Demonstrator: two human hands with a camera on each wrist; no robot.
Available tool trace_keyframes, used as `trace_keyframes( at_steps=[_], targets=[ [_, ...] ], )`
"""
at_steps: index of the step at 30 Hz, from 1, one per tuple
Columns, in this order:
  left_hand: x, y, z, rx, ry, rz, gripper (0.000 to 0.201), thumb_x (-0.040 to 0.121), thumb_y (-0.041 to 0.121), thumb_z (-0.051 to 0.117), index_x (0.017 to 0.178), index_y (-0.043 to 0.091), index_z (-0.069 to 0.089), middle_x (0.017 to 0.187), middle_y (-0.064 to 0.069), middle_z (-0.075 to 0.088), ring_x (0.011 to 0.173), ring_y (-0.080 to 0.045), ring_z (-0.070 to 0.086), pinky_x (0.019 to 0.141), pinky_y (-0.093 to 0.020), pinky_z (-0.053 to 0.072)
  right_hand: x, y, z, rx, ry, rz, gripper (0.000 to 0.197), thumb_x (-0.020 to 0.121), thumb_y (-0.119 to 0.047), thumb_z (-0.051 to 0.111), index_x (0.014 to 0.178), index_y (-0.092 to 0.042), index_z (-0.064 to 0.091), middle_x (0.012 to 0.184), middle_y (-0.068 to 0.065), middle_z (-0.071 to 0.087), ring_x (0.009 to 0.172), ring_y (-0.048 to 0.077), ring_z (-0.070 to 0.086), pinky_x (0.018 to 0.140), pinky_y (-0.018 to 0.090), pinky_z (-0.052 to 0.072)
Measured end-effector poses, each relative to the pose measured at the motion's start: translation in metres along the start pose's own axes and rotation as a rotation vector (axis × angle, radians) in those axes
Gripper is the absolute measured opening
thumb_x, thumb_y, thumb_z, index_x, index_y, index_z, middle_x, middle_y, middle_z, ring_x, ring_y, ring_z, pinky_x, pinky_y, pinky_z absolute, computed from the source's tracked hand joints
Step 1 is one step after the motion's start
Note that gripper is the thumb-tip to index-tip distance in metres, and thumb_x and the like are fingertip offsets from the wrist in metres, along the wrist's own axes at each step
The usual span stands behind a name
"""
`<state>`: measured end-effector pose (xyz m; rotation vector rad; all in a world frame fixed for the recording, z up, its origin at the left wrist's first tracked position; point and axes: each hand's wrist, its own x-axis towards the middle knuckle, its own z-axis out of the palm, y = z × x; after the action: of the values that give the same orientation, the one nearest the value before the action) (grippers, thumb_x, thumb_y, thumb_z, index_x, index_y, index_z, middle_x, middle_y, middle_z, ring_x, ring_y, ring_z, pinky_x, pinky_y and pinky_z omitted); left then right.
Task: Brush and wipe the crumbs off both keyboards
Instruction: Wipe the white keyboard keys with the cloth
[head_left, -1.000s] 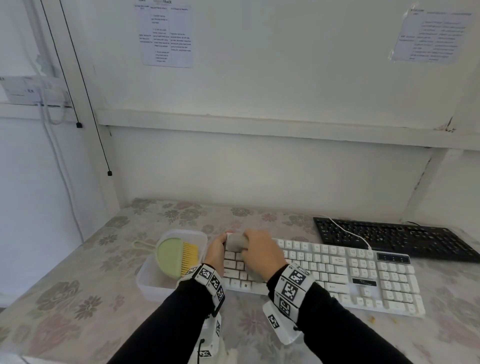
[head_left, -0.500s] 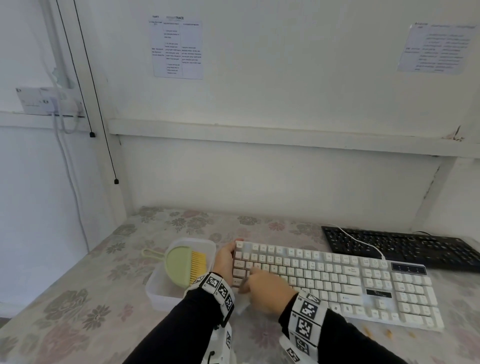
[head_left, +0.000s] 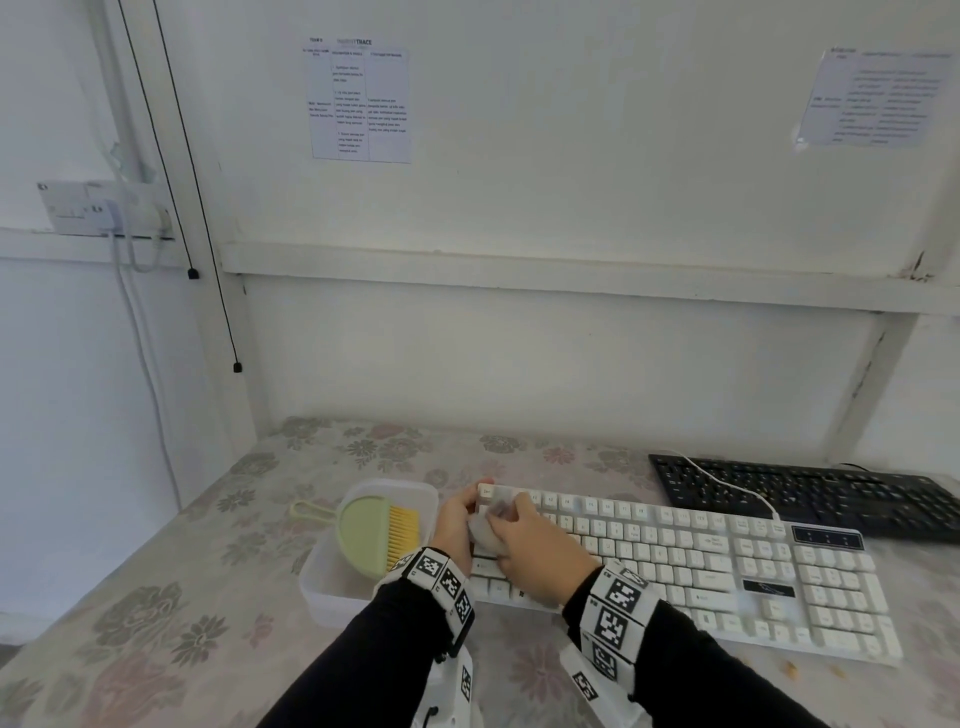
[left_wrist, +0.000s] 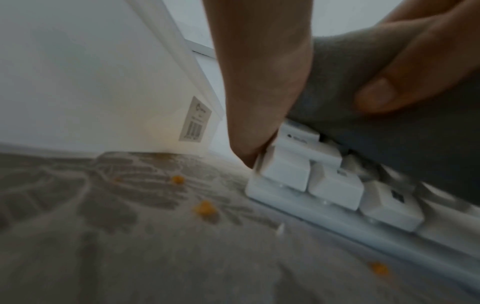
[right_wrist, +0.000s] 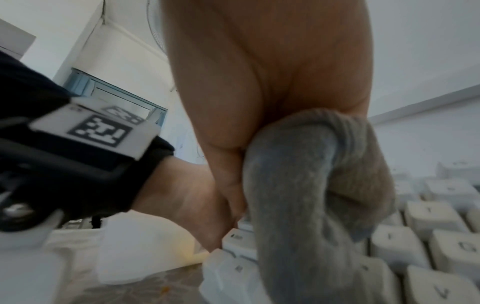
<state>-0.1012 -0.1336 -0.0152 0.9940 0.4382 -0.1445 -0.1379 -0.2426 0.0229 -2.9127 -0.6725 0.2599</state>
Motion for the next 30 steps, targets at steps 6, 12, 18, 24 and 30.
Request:
trace_keyframes(
  at_steps=[6, 12, 18, 24, 30],
  targets=[
    [0.003, -0.002, 0.001, 0.034, -0.024, -0.049, 0.041, 0.092, 0.025, 0.053, 0.058, 0.015, 0.075, 0.06, -0.009, 0.068, 0.05, -0.025, 0.064, 0.064, -0.035, 0.051, -0.019, 0.004, 0.013, -0.088, -0.198, -0.122, 0.043, 0.092, -0.011, 0.048, 0.132, -0.028, 0.049, 0.125, 0.005, 0.035, 0.106, 0.028, 0.049, 0.096, 0.036, 0.041],
    [0.003, -0.003, 0.003, 0.026, -0.062, -0.088, 0.034, 0.093, 0.029, 0.052, 0.073, 0.008, 0.07, 0.066, -0.015, 0.069, 0.064, -0.031, 0.066, 0.079, -0.044, 0.05, -0.032, 0.014, 0.017, -0.159, -0.186, -0.087, 0.044, 0.09, -0.006, 0.048, 0.126, -0.029, 0.057, 0.12, 0.005, 0.037, 0.104, 0.031, 0.052, 0.079, 0.037, 0.044],
    [0.01, -0.005, 0.001, 0.075, -0.099, -0.107, 0.051, 0.094, 0.027, 0.048, 0.053, 0.008, 0.071, 0.057, -0.013, 0.067, 0.047, -0.026, 0.066, 0.065, -0.038, 0.047, -0.053, 0.045, 0.011, -0.175, -0.18, 0.032, 0.033, 0.089, -0.011, 0.051, 0.119, -0.023, 0.061, 0.105, -0.001, 0.033, 0.084, 0.02, 0.044, 0.073, 0.035, 0.043],
    [0.014, -0.011, -0.001, 0.09, -0.107, -0.078, 0.05, 0.093, 0.033, 0.049, 0.06, 0.006, 0.073, 0.069, -0.016, 0.07, 0.06, -0.03, 0.069, 0.074, -0.041, 0.051, -0.093, 0.108, -0.008, -0.092, -0.241, 0.236, 0.032, 0.09, -0.014, 0.049, 0.118, -0.023, 0.063, 0.113, 0.0, 0.039, 0.099, 0.023, 0.052, 0.088, 0.032, 0.046],
    [0.026, -0.015, -0.004, 0.144, -0.091, -0.023, 0.037, 0.09, 0.037, 0.053, 0.072, 0.01, 0.071, 0.074, -0.015, 0.07, 0.07, -0.032, 0.068, 0.09, -0.049, 0.049, -0.121, 0.144, -0.033, -0.047, -0.094, 0.465, 0.025, 0.09, -0.018, 0.045, 0.109, -0.017, 0.062, 0.105, -0.001, 0.058, 0.09, 0.015, 0.059, 0.076, 0.023, 0.048]
  ],
)
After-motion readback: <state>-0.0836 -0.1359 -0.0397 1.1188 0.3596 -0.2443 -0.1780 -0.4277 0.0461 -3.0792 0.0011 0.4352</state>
